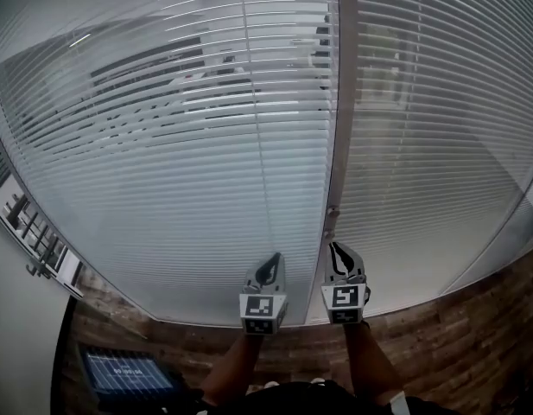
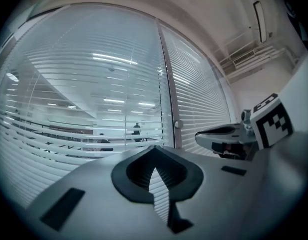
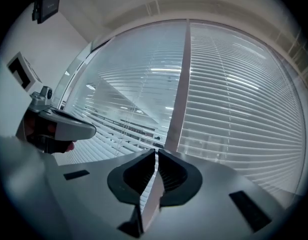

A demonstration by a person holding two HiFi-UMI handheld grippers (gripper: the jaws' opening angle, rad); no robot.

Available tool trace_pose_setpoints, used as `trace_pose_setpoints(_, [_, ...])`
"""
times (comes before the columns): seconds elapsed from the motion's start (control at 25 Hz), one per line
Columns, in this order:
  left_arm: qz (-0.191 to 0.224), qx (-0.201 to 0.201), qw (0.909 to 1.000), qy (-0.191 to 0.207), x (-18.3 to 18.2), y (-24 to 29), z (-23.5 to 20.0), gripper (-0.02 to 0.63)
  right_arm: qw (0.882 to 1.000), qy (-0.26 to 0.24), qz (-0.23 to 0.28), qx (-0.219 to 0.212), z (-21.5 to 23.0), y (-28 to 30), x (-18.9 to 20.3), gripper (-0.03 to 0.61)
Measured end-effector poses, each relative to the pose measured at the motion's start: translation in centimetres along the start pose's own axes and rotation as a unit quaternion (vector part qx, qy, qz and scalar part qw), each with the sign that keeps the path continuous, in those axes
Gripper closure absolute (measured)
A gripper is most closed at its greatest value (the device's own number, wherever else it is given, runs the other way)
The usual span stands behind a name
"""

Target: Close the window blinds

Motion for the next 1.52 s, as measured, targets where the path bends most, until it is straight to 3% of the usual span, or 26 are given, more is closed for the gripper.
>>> trace_pose_setpoints(0.24, [0.039,0.009,0.9985,0.036,-0.6,0.8,0.5,0.614,1.000,-0.004,0.000,0.022,1.5,1.5,-0.6,0.566])
trace_pose_setpoints(0.52, [0.010,-0.001,0.9992,0.039,-1.0,1.0,1.2,0.614,0.999,-0.025,-0.001,0.028,3.1,3.6,-1.1,0.514])
trace_pose_setpoints(0.8, [0.043,-0.007,0.9967,0.068,0.6,1.1,0.2,0.614,0.999,-0.045,-0.014,0.024,3.4,5.2,-1.4,0.477])
trace_pose_setpoints(1.2, [-0.002,-0.015,0.9988,0.048,1.0,0.4,0.4,0.614,0.997,-0.064,-0.032,0.019,3.5,5.9,-1.6,0.456])
trace_pose_setpoints(1.32, [0.027,-0.013,0.9981,0.054,1.5,0.6,-0.1,0.614,0.998,-0.057,-0.031,0.015,3.6,6.0,-1.6,0.456])
trace_pose_setpoints(1.52, [0.003,-0.019,0.9987,0.047,1.4,0.1,0.3,0.614,0.998,-0.055,-0.031,0.016,3.6,5.9,-1.6,0.456])
Point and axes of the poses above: the fingertips, and each gripper's own axes: y forward along the fingers, z to its right, x out of its underside, the point moved 1 cm from there along -y, backward along the fingers, and after that the axes turned 12 degrees about -y, right-handed, at the moved point
